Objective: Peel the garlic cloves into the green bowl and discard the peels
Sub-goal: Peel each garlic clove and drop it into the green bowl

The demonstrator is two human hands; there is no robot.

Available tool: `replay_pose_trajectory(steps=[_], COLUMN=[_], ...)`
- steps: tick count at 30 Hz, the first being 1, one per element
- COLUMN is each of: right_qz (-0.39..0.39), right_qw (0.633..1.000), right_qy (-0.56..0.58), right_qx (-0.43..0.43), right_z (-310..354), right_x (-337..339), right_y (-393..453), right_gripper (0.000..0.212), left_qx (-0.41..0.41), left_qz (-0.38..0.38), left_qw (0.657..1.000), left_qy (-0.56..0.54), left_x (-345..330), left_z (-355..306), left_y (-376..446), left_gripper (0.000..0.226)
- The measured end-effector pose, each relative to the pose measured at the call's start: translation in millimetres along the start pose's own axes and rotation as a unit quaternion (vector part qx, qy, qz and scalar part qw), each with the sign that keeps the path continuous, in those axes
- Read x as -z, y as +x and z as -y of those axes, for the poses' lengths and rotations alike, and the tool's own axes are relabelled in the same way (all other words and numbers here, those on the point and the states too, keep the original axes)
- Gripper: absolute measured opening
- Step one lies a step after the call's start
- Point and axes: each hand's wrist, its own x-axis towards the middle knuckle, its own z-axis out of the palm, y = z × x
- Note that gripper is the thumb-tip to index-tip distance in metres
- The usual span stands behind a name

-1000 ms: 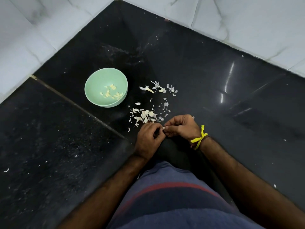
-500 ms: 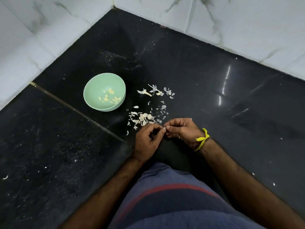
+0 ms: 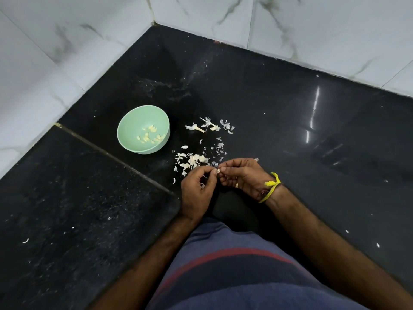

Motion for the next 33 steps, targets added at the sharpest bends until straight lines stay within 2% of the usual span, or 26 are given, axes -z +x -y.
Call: replay_pose_trajectory(steps=[5,12,15,18,21,24,28,33], right_qz=[0.023,0.025,-0.042,-0.123,-0.128,-0.092,-0.102,-0.074], right_qw=[1.0,0.997,0.991,0.958,0.934,0.936,0.944,0.975], right_qy=[0.01,0.07,0.027,-0.098,-0.171,-0.179,-0.139,0.018], right_qx=[-0.002,0.017,0.121,0.24,0.285,0.29,0.281,0.211], right_z=[3,0,-7,-8,-5,-3,-3,-5], right_x=[1,-1,-10,-20,-22,-22,-22,-21], right_y=[-4,-6,-5,-7,-11,-14,-13,-14], right_gripper=[0.009,0.017,0.011,0.007,0.006,0.009,0.008,0.009], left_qx=[-0.002,0.089,0.131,0.134,0.131,0.109,0.075,0.037], left_qz=[-0.002,0.011,0.006,-0.01,-0.035,-0.038,-0.015,-0.01], left_qw=[1.0,0.994,0.988,0.988,0.99,0.993,0.997,0.999], left_qy=[-0.011,-0.06,-0.084,-0.075,-0.051,-0.022,0.006,0.022], left_x=[-2,-6,-5,-3,-1,3,4,4], left_z=[-6,-19,-24,-29,-37,-37,-33,-35], left_y=[-1,4,6,12,17,19,19,18], left_gripper=[0.02,0.021,0.02,0.019,0.015,0.013,0.014,0.02])
